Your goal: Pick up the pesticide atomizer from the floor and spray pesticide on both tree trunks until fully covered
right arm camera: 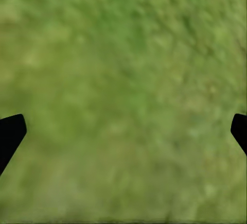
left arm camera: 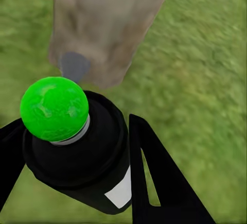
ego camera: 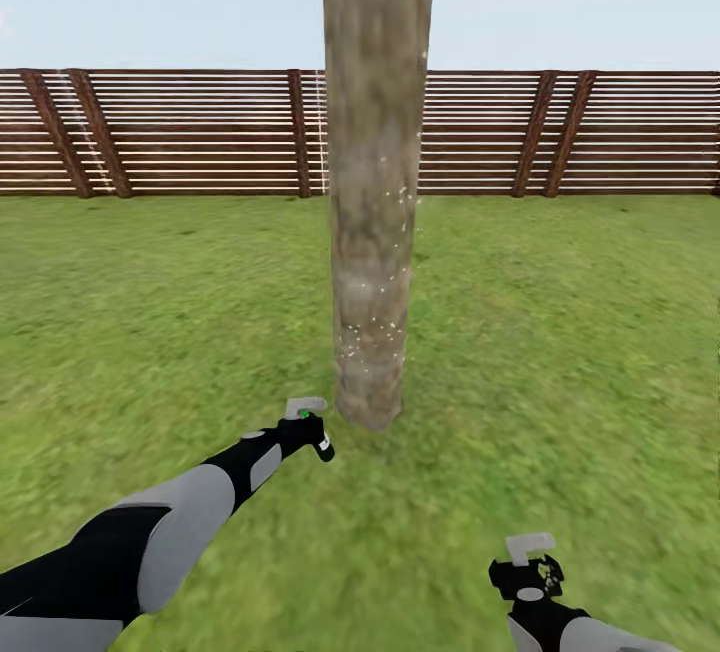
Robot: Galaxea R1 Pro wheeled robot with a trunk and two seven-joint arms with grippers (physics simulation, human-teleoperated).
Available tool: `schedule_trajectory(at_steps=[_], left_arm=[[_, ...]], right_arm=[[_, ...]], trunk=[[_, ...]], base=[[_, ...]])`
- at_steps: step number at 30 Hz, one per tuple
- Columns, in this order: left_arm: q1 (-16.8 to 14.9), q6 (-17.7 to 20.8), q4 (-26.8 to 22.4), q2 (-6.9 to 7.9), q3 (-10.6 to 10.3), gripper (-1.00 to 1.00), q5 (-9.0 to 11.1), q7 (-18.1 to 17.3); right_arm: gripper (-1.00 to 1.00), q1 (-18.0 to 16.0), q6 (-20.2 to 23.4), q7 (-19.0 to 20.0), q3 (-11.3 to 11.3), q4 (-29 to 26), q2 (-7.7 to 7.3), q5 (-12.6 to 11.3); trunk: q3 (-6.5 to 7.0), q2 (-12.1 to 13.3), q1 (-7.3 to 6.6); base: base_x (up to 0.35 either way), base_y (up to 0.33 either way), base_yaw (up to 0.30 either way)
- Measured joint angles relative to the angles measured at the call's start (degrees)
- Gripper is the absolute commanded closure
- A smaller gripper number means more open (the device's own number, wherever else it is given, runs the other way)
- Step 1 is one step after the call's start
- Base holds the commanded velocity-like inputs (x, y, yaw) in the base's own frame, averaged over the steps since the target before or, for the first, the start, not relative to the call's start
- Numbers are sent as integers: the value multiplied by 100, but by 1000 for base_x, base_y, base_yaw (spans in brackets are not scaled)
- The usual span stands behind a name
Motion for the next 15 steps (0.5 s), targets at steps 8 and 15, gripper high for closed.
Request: schedule_trajectory(at_steps=[8,15], left_arm=[[0,0,1,-1,0,100,0,0],[2,-7,-2,0,-2,100,-1,5]], right_arm=[[-100,-1,-1,7,0,1,-1,0],[-100,-1,-6,4,0,1,0,0]], trunk=[[0,0,1],[0,0,-1]], base=[[-200,339,-286],[-146,180,-192]])
